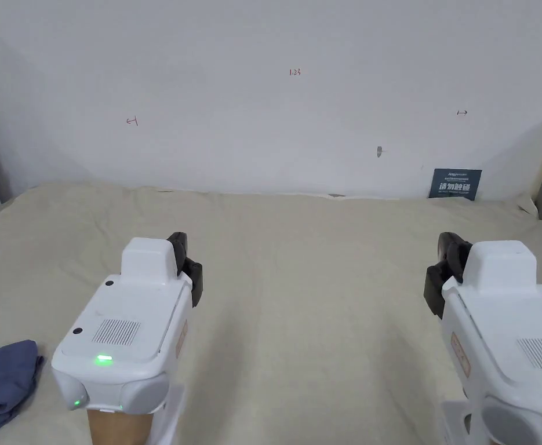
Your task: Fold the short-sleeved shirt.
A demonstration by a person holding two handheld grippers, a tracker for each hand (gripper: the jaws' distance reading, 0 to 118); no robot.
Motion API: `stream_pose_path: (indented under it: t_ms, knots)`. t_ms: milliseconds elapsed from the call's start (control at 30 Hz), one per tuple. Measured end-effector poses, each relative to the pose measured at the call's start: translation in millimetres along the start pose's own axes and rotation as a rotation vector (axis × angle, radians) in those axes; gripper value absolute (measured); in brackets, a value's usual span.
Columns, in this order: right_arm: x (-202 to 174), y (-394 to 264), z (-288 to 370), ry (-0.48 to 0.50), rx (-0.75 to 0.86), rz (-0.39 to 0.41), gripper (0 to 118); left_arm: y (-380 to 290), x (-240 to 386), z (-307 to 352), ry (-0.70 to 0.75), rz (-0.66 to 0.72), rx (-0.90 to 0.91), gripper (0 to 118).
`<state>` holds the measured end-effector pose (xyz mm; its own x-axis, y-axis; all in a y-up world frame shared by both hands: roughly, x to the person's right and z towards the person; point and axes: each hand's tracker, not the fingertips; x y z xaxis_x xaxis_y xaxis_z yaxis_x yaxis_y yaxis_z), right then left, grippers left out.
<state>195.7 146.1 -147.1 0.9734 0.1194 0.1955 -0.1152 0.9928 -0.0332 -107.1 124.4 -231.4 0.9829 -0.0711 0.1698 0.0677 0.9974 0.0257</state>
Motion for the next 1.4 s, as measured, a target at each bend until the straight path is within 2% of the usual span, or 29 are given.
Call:
stream_pose_path:
  t_ms: [1400]
  knots:
    - [-3.0,1.9,9.6,0.004,0.005,0.006,2,-4.9,-12.1,7.3,0.004,0.017,-0.012,0]
